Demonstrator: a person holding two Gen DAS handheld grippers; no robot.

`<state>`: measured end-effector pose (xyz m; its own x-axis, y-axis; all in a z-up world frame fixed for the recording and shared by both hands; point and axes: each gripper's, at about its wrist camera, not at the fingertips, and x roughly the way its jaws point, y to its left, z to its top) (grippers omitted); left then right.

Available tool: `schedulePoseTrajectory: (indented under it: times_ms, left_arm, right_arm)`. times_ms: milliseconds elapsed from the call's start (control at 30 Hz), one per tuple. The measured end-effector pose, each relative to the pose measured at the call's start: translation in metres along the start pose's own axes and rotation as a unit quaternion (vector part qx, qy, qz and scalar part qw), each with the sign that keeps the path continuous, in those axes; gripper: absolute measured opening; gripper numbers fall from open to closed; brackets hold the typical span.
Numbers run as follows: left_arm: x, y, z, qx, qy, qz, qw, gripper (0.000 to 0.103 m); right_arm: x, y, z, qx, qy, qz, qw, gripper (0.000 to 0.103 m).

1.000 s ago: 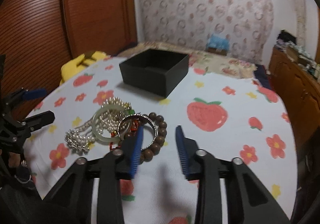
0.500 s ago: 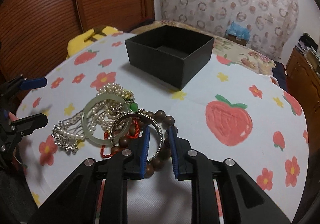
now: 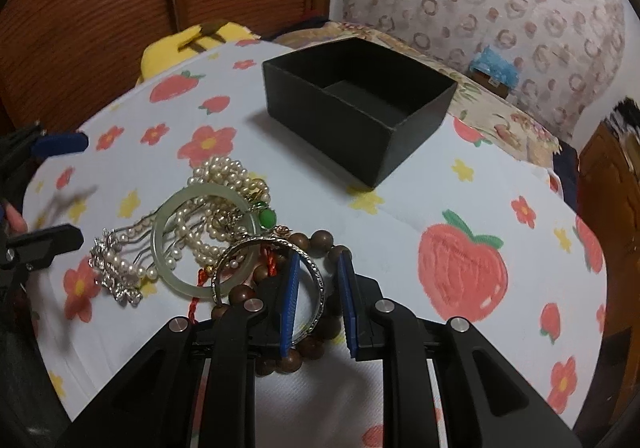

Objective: Organize jewelry
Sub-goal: 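Lower the right gripper onto the silver bangle and close on it, then lift the silver bangle with the right gripper while the left gripper grasps the red string bracelet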

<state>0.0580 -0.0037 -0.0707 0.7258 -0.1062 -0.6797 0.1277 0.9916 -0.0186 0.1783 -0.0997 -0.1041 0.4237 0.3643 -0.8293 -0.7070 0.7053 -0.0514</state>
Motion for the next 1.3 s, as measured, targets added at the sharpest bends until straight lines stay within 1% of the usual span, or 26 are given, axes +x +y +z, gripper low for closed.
schedulePoseTrajectory:
  times_ms: [133, 200, 333, 400, 500, 600, 700, 767, 967, 1033, 1167, 1300]
  left_arm:
    - [0.002, 0.001, -0.001, -0.001, 0.001, -0.001, 1.0, 0.096]
    - [0.002, 0.001, -0.003, -0.002, 0.002, -0.001, 1.0, 0.096]
    - [0.003, 0.002, -0.004, -0.001, 0.004, 0.0, 1.0, 0.096]
    - [0.005, 0.003, -0.006, -0.003, 0.004, 0.0, 1.0, 0.096]
    - [0.007, 0.003, -0.009, -0.007, 0.006, -0.001, 1.0, 0.096]
    - [0.009, 0.002, -0.01, -0.006, 0.009, -0.001, 0.9999, 0.096]
    - [0.009, 0.0, -0.01, -0.002, 0.008, -0.002, 1.0, 0.096]
    - [0.009, 0.0, -0.009, -0.001, 0.009, -0.003, 1.0, 0.096]
    - [0.012, -0.006, -0.007, 0.007, 0.011, -0.009, 0.9999, 0.096]
    - [0.013, -0.009, -0.006, 0.011, 0.012, -0.01, 0.9998, 0.096]
    - [0.013, -0.016, -0.006, 0.018, 0.012, -0.015, 0.9996, 0.096]
    - [0.013, -0.027, -0.002, 0.032, 0.008, -0.027, 0.9991, 0.096]
  right_arm:
    - [0.012, 0.006, 0.001, -0.024, 0.028, -0.017, 0.999, 0.017]
    - [0.013, 0.002, 0.002, -0.012, 0.026, -0.013, 1.0, 0.013]
    - [0.005, -0.004, -0.002, 0.006, 0.005, -0.005, 1.0, 0.008]
    - [-0.005, -0.008, -0.004, 0.017, -0.009, -0.011, 1.0, 0.006]
    - [-0.023, -0.01, -0.008, 0.025, -0.037, -0.022, 0.999, 0.006]
    - [-0.036, -0.01, -0.01, 0.021, -0.046, -0.037, 0.998, 0.006]
    - [-0.045, -0.013, -0.012, 0.013, -0.043, -0.061, 0.997, 0.006]
    - [-0.048, -0.014, -0.015, 0.006, -0.033, -0.079, 0.996, 0.006]
    - [-0.036, -0.012, -0.026, -0.018, 0.008, -0.109, 0.994, 0.006]
    - [-0.035, -0.013, -0.028, -0.02, 0.015, -0.109, 0.994, 0.006]
    - [-0.039, -0.015, -0.033, -0.02, 0.015, -0.11, 0.994, 0.006]
    - [-0.05, -0.02, -0.037, -0.006, 0.001, -0.117, 0.993, 0.006]
